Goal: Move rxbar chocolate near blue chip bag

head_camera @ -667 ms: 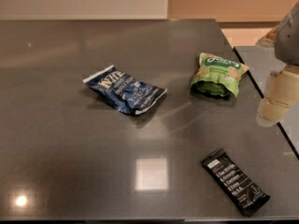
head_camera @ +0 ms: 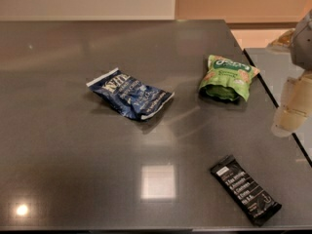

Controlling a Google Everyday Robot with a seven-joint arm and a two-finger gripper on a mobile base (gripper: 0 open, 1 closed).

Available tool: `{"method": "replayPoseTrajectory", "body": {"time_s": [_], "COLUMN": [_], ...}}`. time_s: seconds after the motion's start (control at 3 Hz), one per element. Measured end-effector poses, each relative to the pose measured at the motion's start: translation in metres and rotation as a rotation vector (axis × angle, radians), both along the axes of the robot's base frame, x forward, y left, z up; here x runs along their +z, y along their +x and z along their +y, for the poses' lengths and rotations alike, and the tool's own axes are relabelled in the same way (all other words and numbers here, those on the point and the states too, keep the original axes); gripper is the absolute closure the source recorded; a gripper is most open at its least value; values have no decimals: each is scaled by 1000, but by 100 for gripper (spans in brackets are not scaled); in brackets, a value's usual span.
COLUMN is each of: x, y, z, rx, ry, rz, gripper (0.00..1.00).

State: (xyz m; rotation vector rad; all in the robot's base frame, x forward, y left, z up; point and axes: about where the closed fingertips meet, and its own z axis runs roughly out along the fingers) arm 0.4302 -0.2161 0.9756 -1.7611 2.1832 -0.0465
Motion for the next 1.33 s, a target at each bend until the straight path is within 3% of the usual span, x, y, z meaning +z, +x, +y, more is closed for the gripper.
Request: {"method": "replayPoseTrajectory", "body": {"time_s": [0.33, 1.0, 1.33], "x": [-7, -14, -64], "y": [-23, -49, -89], "z": [0, 2, 13], "rx": [97, 208, 350], "ry": [62, 123, 175], "rz": [16, 26, 55], "gripper": [0, 0, 0]}}
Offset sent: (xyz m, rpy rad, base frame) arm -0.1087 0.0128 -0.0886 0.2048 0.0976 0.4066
